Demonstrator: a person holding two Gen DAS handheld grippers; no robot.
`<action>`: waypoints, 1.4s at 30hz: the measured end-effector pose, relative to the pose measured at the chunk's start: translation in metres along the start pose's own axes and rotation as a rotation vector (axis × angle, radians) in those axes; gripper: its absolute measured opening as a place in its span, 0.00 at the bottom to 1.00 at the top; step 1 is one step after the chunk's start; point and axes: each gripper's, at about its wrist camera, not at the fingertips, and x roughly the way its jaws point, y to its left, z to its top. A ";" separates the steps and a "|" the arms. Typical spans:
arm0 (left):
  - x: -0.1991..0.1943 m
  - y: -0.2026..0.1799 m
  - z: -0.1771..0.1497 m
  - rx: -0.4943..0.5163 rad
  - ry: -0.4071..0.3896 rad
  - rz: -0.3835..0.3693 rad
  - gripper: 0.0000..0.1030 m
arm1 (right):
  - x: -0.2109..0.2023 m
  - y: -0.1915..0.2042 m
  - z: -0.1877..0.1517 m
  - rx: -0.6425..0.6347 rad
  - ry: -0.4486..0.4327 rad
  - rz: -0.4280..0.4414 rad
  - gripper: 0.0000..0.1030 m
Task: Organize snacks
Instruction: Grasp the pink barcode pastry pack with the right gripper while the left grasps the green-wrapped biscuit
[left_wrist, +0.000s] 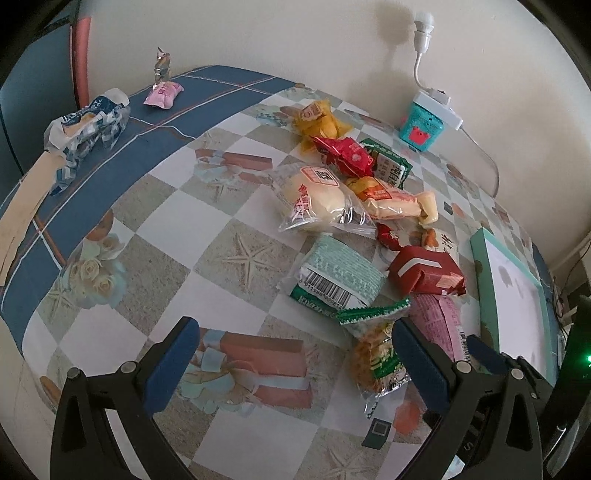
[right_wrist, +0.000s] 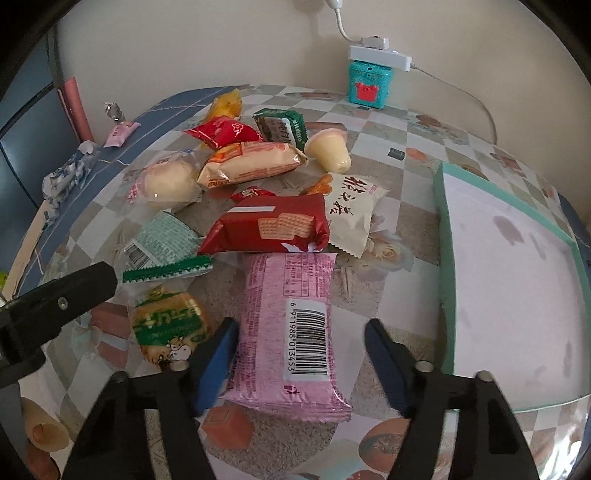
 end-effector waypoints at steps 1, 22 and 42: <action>0.001 -0.001 0.000 -0.001 0.005 -0.003 1.00 | -0.001 0.000 0.000 0.002 -0.001 0.007 0.56; 0.013 -0.036 -0.008 0.064 0.113 -0.021 1.00 | -0.014 -0.034 -0.013 0.102 0.066 0.021 0.47; 0.028 -0.066 -0.019 0.145 0.175 -0.017 0.50 | -0.012 -0.038 -0.017 0.106 0.094 0.026 0.47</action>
